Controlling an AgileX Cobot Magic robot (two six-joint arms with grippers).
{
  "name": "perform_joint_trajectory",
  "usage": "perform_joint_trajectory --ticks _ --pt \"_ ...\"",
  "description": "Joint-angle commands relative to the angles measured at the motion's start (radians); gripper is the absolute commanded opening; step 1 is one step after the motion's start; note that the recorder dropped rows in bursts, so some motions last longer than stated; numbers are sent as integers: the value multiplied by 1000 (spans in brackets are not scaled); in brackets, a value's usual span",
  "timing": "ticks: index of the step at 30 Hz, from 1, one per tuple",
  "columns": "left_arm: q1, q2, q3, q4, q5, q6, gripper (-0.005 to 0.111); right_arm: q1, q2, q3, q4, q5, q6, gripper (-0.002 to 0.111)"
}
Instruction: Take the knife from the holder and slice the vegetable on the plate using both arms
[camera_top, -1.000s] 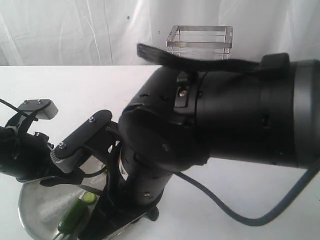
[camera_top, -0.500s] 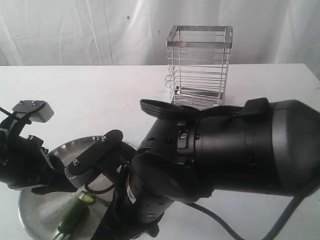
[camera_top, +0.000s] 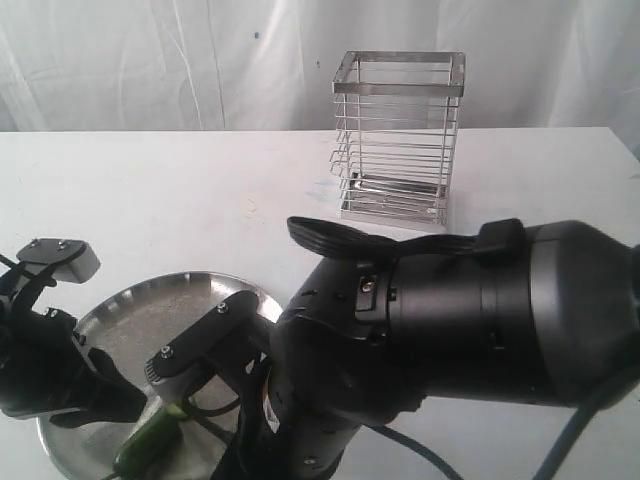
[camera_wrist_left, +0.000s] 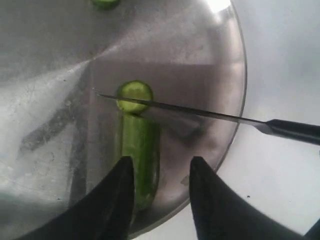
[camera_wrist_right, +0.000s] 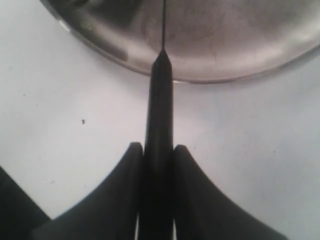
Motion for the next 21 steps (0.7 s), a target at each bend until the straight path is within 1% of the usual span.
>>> perform_joint_trajectory --ticks 1,8,13,21 --pt "-4 -7 26 -14 -24 -15 42 11 0 12 27 -6 -27 0" --pt "-4 24 26 -25 -15 -15 43 16 0 12 29 -44 -27 0" --pt "-4 65 26 -32 13 -15 61 16 0 12 29 -33 -32 0" --pt "-4 123 26 -84 44 41 61 16 0 12 31 3 -60 0"
